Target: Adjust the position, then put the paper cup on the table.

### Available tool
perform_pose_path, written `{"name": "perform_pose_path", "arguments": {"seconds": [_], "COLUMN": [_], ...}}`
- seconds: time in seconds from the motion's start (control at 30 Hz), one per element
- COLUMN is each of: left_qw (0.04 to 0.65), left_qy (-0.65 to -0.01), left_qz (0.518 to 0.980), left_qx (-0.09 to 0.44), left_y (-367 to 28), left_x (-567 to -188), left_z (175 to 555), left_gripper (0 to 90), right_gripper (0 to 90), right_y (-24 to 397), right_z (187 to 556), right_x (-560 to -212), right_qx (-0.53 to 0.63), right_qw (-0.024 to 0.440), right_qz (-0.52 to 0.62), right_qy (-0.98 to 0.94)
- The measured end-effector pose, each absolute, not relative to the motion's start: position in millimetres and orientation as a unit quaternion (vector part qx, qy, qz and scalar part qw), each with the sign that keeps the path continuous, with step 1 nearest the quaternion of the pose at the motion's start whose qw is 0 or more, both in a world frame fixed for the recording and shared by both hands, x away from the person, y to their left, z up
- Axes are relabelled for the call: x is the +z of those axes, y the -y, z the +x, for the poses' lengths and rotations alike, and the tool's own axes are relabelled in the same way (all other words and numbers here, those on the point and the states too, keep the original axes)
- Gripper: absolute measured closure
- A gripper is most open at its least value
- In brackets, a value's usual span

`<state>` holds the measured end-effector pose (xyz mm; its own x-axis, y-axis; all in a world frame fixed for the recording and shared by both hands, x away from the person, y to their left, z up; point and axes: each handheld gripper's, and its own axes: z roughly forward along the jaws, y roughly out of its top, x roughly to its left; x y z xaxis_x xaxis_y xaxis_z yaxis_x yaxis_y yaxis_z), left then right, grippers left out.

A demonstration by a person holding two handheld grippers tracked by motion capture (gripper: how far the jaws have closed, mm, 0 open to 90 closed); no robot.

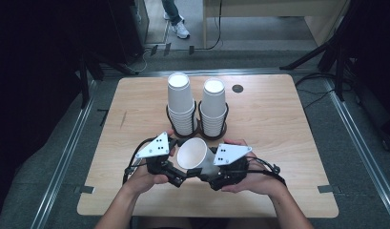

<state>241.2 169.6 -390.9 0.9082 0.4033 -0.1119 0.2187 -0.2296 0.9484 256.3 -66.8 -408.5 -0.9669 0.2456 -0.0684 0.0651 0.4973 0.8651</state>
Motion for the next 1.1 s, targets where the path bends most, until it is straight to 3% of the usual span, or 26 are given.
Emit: {"name": "perform_pose_path", "arguments": {"seconds": [0.63, 1.1], "left_qw": [0.622, 0.600], "left_qy": [-0.243, -0.324], "left_qz": [0.735, 0.715], "left_qx": [0.112, 0.155], "left_y": [-213, -253], "left_x": [-387, -418], "left_z": [234, 221], "left_gripper": [0.0, 0.0], "right_gripper": [21.5, 21.2], "right_y": [94, 140], "right_z": [271, 292], "right_x": [-416, -437], "right_qx": [0.520, 0.574], "right_qw": [0.121, 0.199], "right_qz": [0.156, 0.309], "right_qy": [-0.831, -0.732]}}
